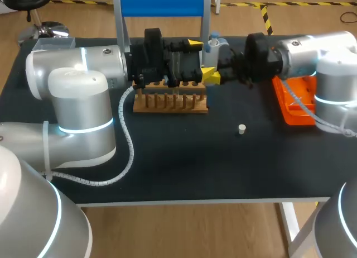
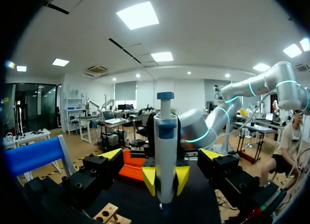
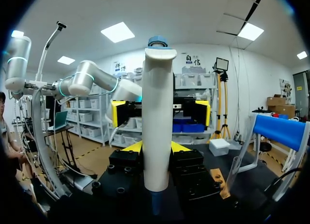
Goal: Invert the test tube, pick up the pipette, mount the tip to pipette, aspirate from beaker and dispense into the tube, eject the tip, return the pipette, and cap with the stopper.
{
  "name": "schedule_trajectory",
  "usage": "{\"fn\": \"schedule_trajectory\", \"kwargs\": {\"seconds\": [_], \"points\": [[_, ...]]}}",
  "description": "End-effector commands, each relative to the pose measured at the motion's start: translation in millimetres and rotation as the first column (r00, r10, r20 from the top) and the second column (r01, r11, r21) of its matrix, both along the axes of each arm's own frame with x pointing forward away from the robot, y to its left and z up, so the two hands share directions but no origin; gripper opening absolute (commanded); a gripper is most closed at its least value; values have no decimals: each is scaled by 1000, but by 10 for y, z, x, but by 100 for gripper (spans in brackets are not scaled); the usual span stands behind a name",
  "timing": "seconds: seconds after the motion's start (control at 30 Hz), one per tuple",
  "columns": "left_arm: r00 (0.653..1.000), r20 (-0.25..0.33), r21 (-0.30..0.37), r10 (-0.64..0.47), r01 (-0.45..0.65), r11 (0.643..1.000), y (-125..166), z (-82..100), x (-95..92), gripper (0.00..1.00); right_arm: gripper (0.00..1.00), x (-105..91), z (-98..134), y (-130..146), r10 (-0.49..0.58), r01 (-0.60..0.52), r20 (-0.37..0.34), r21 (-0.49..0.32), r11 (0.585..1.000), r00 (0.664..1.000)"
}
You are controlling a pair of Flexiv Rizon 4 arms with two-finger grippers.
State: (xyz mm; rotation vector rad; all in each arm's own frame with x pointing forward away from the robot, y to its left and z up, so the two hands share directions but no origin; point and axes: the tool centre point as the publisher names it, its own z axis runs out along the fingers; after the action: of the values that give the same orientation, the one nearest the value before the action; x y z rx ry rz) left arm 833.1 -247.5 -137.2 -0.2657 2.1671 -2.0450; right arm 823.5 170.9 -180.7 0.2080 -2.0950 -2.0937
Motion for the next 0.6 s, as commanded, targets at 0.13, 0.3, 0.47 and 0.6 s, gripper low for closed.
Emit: {"fn": "schedule_trajectory", "kwargs": {"seconds": [0.13, 0.3, 0.47, 0.6], "points": [[1000, 2, -3, 7, -7, 1000, -19, -9, -10, 92, 0, 37, 3, 52, -5, 5, -3, -1, 1000, 1000], [1000, 2, -3, 7, -7, 1000, -19, -9, -10, 85, 0, 19, -17, 68, -7, 7, -9, -3, 1000, 1000], [1000, 2, -3, 7, -7, 1000, -19, -9, -10, 66, 0, 12, -16, 86, -9, 9, -16, 0, 1000, 1000], [1000, 2, -3, 7, -7, 1000, -19, -9, -10, 65, 0, 24, -1, 106, -12, 12, -17, 2, 1000, 1000]]}}
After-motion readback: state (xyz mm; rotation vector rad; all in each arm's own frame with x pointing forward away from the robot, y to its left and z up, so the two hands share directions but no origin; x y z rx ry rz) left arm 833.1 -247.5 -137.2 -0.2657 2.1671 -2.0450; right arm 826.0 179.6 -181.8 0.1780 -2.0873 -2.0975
